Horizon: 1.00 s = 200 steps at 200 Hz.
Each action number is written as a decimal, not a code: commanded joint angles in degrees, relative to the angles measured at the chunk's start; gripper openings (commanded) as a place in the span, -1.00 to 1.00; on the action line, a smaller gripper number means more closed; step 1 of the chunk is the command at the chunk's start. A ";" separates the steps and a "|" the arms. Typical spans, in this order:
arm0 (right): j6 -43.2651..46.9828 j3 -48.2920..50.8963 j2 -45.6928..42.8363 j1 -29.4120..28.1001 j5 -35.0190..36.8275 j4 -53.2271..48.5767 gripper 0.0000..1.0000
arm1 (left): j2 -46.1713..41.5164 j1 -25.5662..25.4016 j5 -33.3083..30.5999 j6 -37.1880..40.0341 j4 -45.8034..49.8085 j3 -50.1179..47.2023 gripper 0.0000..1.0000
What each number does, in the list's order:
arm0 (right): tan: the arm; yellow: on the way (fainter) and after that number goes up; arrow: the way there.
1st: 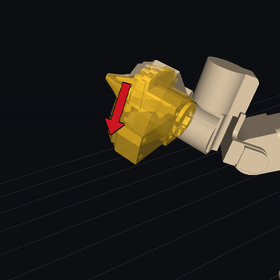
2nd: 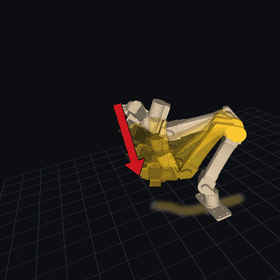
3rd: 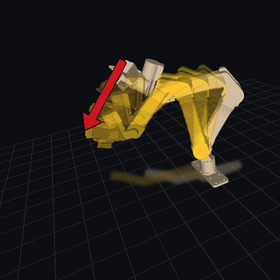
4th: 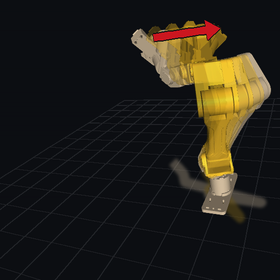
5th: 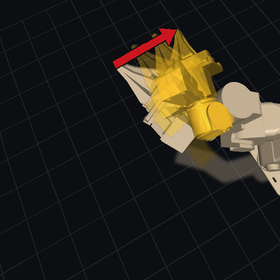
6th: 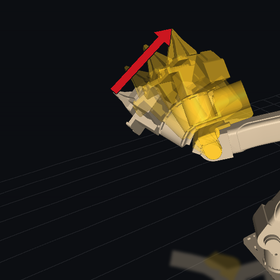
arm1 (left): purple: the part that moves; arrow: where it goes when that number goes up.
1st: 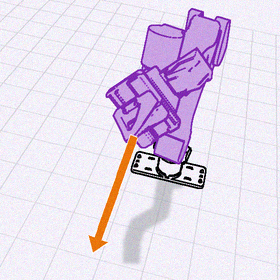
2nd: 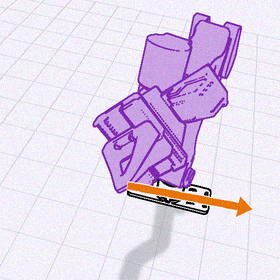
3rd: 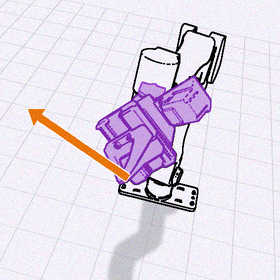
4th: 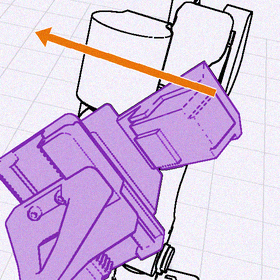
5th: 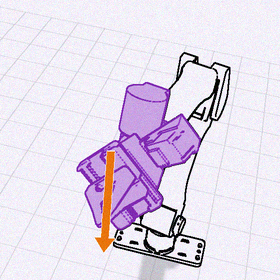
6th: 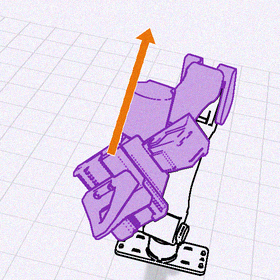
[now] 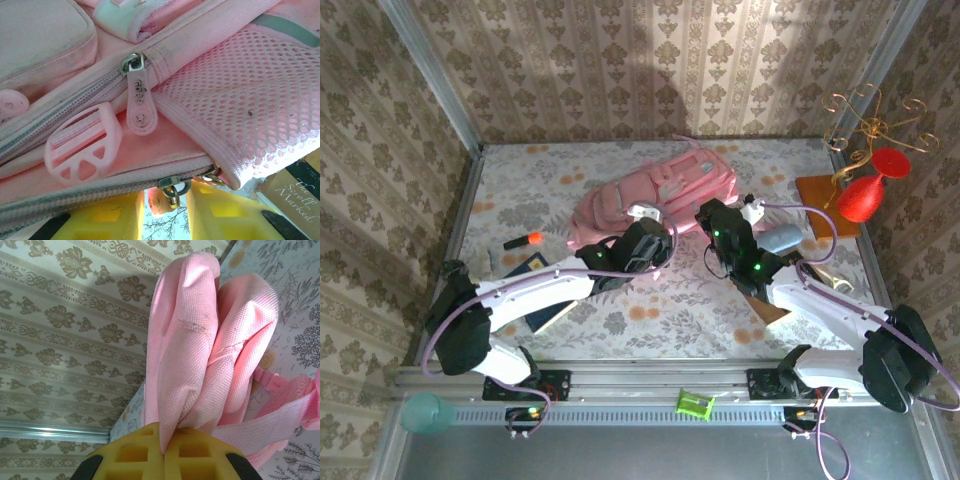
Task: Pack the student bag
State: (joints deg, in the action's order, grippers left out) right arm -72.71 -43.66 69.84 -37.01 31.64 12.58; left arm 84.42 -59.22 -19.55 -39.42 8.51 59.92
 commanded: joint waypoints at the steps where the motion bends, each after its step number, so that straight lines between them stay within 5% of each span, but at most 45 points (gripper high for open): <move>1: -1.04 -2.66 -1.20 -0.95 1.77 2.29 -1.00 | -2.05 0.16 -2.65 -1.70 -0.77 -1.69 -0.44; 200: -1.22 -4.76 0.47 -1.60 0.80 2.76 -1.00 | 0.01 0.64 0.90 1.81 -7.23 -3.66 -0.45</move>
State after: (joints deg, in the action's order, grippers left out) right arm -72.69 -44.34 70.28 -37.39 31.77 11.46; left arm 83.61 -58.43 -17.85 -38.13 5.65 57.06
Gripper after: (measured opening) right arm 0.058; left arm 0.279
